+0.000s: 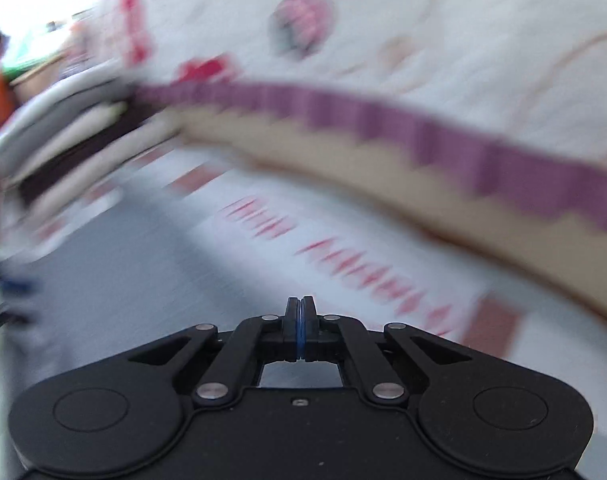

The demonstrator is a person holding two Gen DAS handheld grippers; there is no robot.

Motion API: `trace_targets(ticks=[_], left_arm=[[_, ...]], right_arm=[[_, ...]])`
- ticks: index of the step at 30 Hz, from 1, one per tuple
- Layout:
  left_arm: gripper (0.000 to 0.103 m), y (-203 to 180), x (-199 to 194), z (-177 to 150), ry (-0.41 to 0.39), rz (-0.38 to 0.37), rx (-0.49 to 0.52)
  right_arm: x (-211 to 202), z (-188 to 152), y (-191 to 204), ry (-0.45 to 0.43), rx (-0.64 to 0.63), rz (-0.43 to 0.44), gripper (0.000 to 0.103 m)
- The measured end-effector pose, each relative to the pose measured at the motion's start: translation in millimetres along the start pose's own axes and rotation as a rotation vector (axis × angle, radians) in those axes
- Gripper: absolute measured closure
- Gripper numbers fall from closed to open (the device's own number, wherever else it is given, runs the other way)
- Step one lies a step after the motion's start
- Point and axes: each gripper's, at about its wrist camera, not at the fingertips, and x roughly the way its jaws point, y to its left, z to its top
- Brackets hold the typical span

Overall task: Fold clothes
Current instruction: 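Grasp the sweatshirt side edge with the right gripper and lift it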

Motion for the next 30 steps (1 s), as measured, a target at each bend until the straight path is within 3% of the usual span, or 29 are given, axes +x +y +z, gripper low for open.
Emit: trace_targets(ticks=[2,3,5,8,9,10,12,14,15,16,18,20,21,22,24,26,28,30], left_arm=[[0.032,-0.5,0.6,-3.6,0.02,-0.031,0.024],[0.029,-1.8,2.3,-4.5,0.038,-0.038,0.041],[0.028,-5.8,4.5,-5.3,0.052,-0.024,0.071],[0.029,-9.8,5.5,-2.5,0.061,0.021,0.098],[0.046,-10.3,6.8,-0.8,0.073,0.044,0.103],[0.095,-10.5,7.5,1.4,0.083,0.068,0.106],[0.103,-9.2,5.5,6.9,0.086,0.13,0.101],[0.103,-3.1,-6.2,11.2,0.041,0.207,0.053],[0.103,1.5,-16.3,11.8,0.005,0.239,0.013],[0.103,5.9,-26.0,11.4,-0.021,0.276,-0.028],[0.1,14.2,-42.7,5.9,-0.043,0.336,-0.12],[0.094,22.9,-52.8,-2.7,-0.031,0.312,-0.242],[0.082,27.8,-55.0,-6.9,-0.019,0.274,-0.312],[0.063,33.1,-56.0,-12.5,-0.012,0.228,-0.387],[0.048,43.5,-53.1,-23.8,0.007,0.164,-0.534],[0.048,46.7,-51.9,-34.4,0.026,0.151,-0.649],[0.046,42.7,-56.2,-44.8,0.025,0.153,-0.709],[0.041,39.3,-59.6,-56.4,0.012,0.11,-0.757]], right_arm=[[7.9,-11.1,13.3,0.103,-0.048,0.07,0.082],[13.4,-19.4,18.9,0.162,-0.047,0.104,0.058],[18.4,-37.5,29.4,0.241,-0.031,0.197,0.056],[10.6,-60.7,39.0,0.278,0.065,0.374,0.055],[9.3,-67.2,38.2,0.299,0.132,0.436,0.053],[7.6,-75.6,40.7,0.322,0.174,0.487,0.052],[3.3,-94.2,48.9,0.369,0.236,0.576,0.052],[-4.1,-110.0,69.5,0.389,0.189,0.591,0.06],[-8.4,-116.8,83.0,0.395,0.15,0.596,0.088],[-15.3,-122.5,98.3,0.384,0.108,0.601,0.093],[-30.6,-132.4,128.1,0.347,0.017,0.568,0.093],[-42.6,-139.6,148.9,0.309,-0.05,0.465,0.093],[-47.3,-142.6,150.7,0.276,-0.028,0.447,0.093],[-51.9,-145.7,150.5,0.239,0.006,0.439,0.093],[-55.5,-155.0,149.0,0.186,0.094,0.461,0.088],[-52.0,-162.5,153.7,0.17,0.113,0.422,0.082],[-50.4,-166.8,154.5,0.153,0.144,0.404,0.077],[-48.7,-164.7,150.0,0.153,0.177,0.392,0.076]])
